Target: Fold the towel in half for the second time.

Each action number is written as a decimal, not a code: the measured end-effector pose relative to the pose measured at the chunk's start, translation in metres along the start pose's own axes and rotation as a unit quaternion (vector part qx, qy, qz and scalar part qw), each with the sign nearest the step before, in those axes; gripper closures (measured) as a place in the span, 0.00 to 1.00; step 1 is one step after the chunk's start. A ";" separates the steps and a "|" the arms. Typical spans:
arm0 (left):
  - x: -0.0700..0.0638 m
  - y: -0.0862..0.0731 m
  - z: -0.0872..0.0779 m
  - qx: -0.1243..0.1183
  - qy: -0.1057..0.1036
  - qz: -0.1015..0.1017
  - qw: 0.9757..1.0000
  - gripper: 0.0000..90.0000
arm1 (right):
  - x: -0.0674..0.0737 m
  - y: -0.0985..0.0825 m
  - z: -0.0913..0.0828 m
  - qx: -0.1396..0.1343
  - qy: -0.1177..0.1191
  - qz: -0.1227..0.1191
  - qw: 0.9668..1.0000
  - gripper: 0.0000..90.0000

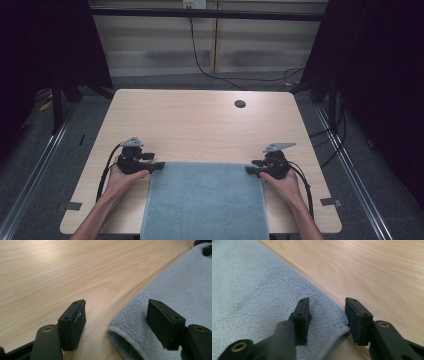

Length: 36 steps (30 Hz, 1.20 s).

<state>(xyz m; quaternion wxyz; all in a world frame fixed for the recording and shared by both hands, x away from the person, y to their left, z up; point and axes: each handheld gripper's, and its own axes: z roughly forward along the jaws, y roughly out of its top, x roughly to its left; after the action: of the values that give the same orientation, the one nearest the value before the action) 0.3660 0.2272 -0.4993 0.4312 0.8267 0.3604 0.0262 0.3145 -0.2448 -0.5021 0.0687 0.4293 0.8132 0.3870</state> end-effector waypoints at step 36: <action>-0.016 0.021 -0.017 -0.049 -0.038 0.007 0.998 0.90 | -0.005 0.027 -0.026 -0.082 0.029 0.032 0.996 0.94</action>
<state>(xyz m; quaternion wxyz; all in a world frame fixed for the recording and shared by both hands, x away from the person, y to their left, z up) 0.3604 0.2216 -0.4687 0.4841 0.8077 0.3363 0.0152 0.3243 -0.2543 -0.4667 0.0674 0.4362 0.7662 0.4670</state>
